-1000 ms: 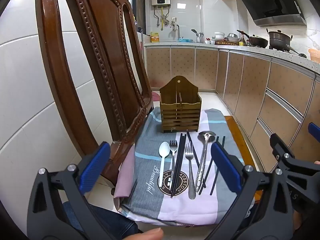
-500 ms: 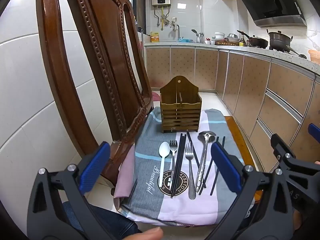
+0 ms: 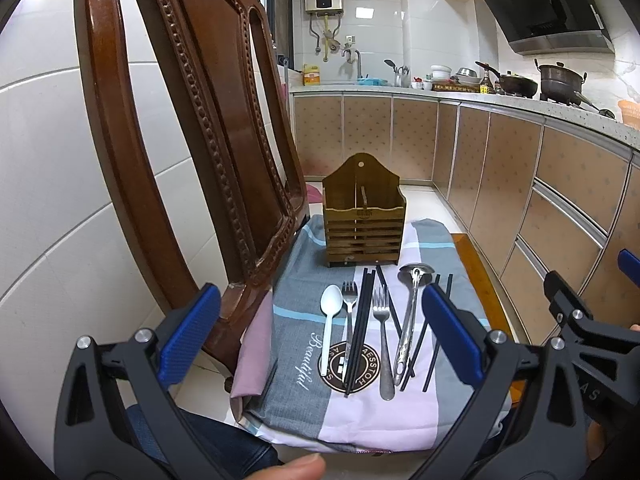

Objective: Organize utensils

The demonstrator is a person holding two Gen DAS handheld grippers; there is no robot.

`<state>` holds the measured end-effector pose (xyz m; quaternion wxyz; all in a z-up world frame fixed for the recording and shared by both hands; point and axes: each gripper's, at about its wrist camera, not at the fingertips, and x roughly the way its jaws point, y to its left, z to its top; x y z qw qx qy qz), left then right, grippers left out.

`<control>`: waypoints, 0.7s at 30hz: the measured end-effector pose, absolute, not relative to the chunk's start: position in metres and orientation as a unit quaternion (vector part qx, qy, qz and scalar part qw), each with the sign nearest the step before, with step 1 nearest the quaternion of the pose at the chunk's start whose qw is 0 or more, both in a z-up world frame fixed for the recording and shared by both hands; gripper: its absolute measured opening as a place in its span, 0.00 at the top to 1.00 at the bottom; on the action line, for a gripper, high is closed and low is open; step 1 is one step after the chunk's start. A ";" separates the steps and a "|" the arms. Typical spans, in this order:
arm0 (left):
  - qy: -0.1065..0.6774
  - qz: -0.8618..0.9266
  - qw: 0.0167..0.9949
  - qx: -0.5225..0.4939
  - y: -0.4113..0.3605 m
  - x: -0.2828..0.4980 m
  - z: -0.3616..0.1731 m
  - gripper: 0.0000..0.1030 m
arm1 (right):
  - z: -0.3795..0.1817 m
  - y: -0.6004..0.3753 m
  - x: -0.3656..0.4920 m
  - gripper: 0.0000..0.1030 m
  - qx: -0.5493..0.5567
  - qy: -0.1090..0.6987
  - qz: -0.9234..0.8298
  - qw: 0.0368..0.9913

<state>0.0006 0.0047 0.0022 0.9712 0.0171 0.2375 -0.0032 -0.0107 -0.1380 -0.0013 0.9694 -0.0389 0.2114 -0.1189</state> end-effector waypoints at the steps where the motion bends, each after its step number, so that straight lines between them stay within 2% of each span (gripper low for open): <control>1: 0.238 -0.003 0.971 0.017 0.005 0.001 0.003 0.04 | -0.001 -0.138 -0.011 0.03 -0.038 0.212 -0.119 0.969; 21: 0.238 -0.003 0.971 0.018 0.003 0.000 0.004 0.04 | -0.002 -0.137 -0.010 0.03 -0.038 0.214 -0.120 0.969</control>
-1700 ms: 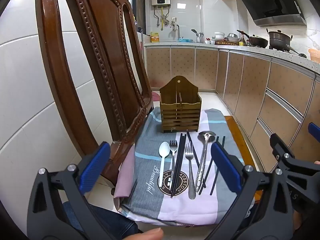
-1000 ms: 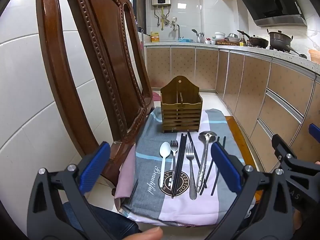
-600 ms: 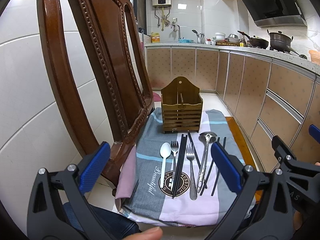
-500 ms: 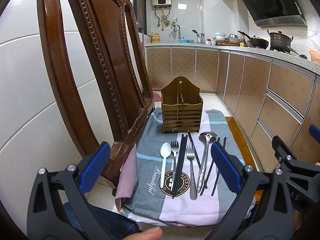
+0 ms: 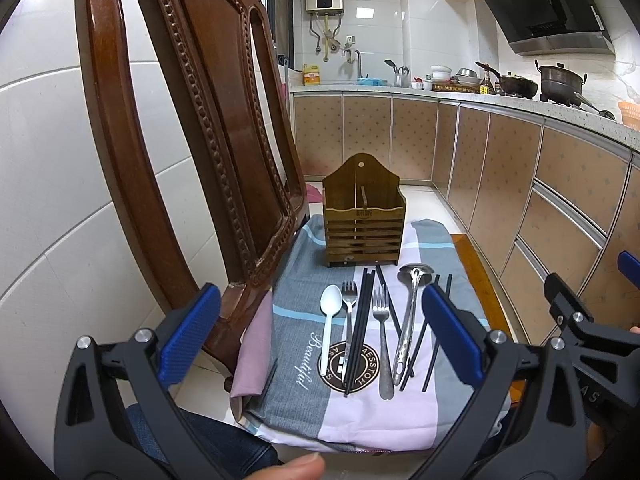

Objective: Organize utensils

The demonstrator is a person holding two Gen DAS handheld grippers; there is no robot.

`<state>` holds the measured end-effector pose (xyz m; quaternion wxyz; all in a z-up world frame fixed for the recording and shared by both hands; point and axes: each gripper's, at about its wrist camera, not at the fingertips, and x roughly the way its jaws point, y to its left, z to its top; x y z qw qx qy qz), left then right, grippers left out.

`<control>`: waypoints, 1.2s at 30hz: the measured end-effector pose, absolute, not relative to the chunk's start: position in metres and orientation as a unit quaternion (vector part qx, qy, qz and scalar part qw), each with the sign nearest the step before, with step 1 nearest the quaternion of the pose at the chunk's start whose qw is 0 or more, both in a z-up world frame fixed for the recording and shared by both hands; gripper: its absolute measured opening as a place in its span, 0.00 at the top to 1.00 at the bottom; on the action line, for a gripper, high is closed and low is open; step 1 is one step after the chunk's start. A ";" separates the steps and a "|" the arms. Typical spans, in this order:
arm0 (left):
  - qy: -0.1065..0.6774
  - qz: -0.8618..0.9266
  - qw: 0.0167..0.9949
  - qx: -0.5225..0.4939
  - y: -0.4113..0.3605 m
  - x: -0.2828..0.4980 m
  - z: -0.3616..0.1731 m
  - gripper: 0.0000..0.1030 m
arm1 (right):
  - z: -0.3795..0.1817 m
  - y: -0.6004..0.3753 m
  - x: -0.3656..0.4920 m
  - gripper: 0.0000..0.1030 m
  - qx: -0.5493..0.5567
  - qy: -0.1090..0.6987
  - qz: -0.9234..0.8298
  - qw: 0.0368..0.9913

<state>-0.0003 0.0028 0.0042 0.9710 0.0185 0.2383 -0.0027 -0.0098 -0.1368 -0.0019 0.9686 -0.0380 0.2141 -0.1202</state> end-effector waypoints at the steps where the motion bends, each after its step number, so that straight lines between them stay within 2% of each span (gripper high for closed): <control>1: 0.238 -0.003 0.971 0.019 0.003 -0.001 0.004 0.04 | -0.002 -0.137 -0.010 0.03 -0.038 0.212 -0.118 0.969; 36: 0.240 -0.003 0.971 0.015 0.005 0.000 0.002 0.04 | -0.007 -0.134 -0.011 0.03 -0.038 0.216 -0.120 0.968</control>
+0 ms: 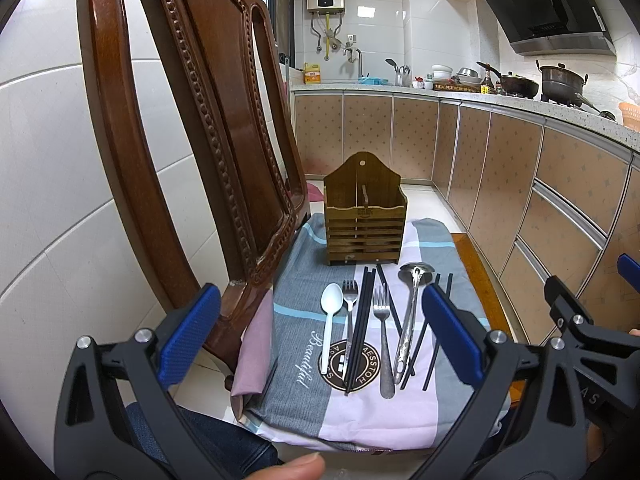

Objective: Organize utensils

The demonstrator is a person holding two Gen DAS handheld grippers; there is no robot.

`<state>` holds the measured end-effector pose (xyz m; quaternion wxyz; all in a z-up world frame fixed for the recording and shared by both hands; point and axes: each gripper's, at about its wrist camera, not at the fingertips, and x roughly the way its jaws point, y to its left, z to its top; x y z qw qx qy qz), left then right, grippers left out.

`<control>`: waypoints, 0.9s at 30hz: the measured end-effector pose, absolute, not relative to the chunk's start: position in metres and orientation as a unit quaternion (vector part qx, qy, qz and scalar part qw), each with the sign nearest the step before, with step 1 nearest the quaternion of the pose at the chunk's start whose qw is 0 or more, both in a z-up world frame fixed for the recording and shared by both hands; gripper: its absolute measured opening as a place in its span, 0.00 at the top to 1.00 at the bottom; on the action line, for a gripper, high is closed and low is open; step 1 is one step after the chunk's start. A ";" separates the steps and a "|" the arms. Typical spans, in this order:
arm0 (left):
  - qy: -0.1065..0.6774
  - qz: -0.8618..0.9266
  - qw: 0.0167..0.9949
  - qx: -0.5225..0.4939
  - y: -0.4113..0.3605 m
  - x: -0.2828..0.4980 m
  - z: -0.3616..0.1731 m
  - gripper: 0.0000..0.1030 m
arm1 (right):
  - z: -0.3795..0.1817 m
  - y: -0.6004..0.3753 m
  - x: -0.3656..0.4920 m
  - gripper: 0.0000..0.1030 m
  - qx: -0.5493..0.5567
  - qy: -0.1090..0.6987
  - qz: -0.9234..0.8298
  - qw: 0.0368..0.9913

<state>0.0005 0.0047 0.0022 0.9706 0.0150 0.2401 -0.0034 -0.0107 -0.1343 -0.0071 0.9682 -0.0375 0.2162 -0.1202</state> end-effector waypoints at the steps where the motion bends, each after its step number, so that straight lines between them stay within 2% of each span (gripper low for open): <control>1: 0.240 -0.003 0.971 0.015 0.005 0.001 0.002 0.04 | -0.007 -0.135 -0.010 0.03 -0.038 0.216 -0.120 0.968; 21: 0.249 0.001 0.968 0.016 0.009 0.005 -0.004 0.04 | -0.012 -0.130 -0.008 0.03 -0.057 0.219 -0.132 0.965; 27: 0.284 0.011 0.958 0.029 0.008 0.023 -0.020 0.04 | -0.034 -0.152 0.032 0.03 -0.075 0.292 -0.135 0.944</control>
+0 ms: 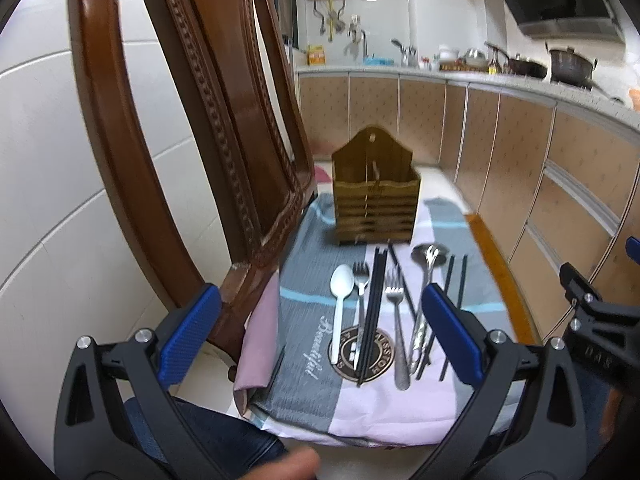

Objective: Organize utensils

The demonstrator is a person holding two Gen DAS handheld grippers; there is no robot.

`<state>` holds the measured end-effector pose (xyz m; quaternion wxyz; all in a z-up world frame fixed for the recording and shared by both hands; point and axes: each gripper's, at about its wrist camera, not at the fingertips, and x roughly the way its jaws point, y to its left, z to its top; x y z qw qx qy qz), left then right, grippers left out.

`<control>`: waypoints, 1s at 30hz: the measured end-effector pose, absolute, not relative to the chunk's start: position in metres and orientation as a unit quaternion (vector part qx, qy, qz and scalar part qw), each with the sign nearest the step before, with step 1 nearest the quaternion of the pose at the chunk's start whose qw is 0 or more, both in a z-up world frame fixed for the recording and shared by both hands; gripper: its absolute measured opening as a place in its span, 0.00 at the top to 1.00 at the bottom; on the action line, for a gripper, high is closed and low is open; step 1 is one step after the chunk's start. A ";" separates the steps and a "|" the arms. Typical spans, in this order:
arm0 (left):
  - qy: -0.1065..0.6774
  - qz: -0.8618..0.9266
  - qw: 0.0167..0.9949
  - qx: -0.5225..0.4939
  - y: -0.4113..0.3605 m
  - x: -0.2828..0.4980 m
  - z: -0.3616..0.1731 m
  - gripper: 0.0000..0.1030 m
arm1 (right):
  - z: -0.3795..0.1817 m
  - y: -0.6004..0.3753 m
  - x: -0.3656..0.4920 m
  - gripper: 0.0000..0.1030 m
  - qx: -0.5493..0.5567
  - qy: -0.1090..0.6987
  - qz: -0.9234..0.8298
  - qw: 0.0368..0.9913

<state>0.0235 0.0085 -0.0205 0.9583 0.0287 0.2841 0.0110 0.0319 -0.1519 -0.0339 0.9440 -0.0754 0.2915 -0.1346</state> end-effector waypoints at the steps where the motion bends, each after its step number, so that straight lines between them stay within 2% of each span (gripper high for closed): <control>1: 0.300 0.012 0.953 0.036 0.007 0.031 -0.027 0.04 | -0.043 -0.158 0.041 0.03 -0.073 0.312 -0.135 0.938; 3: 0.333 0.002 0.942 0.041 0.006 0.045 -0.041 0.04 | -0.060 -0.171 0.058 0.05 -0.055 0.352 -0.130 0.925; 5: 0.362 -0.009 0.931 0.036 0.006 0.059 -0.055 0.04 | -0.075 -0.181 0.072 0.28 -0.035 0.387 -0.128 0.913; 6: 0.373 -0.011 0.927 0.035 0.006 0.065 -0.062 0.08 | -0.084 -0.185 0.080 0.35 -0.026 0.406 -0.123 0.905; 7: 0.385 -0.017 0.922 0.037 0.006 0.072 -0.069 0.23 | -0.090 -0.187 0.085 0.50 -0.013 0.417 -0.111 0.902; 8: 0.392 -0.019 0.919 0.036 0.007 0.076 -0.072 0.29 | -0.097 -0.191 0.093 0.58 0.004 0.431 -0.098 0.897; 9: 0.400 -0.019 0.916 0.032 0.008 0.081 -0.076 0.40 | -0.105 -0.194 0.102 0.61 0.016 0.449 -0.090 0.889; 10: 0.410 -0.022 0.912 0.024 0.010 0.089 -0.080 0.47 | -0.109 -0.194 0.110 0.65 0.020 0.461 -0.080 0.884; 12: 0.425 -0.031 0.904 0.015 0.013 0.100 -0.086 0.56 | -0.115 -0.192 0.129 0.65 0.033 0.476 -0.054 0.877; 15: 0.442 -0.031 0.896 0.018 0.014 0.122 -0.092 0.56 | -0.116 -0.187 0.160 0.65 0.054 0.492 -0.012 0.869; 19: 0.448 -0.026 0.892 0.046 0.009 0.150 -0.096 0.38 | -0.115 -0.184 0.203 0.64 0.069 0.500 0.014 0.863; 22: 0.457 -0.024 0.887 0.067 0.004 0.169 -0.102 0.38 | -0.118 -0.191 0.229 0.62 0.097 0.516 0.025 0.851; 26: 0.478 -0.034 0.874 0.075 0.000 0.184 -0.117 0.45 | -0.123 -0.206 0.250 0.62 0.097 0.526 0.005 0.845; 28: 0.491 -0.035 0.867 0.076 -0.001 0.193 -0.126 0.50 | -0.125 -0.209 0.259 0.62 0.137 0.536 0.035 0.832; 30: 0.497 -0.035 0.864 0.073 -0.003 0.199 -0.129 0.50 | -0.129 -0.203 0.269 0.62 0.173 0.545 0.073 0.817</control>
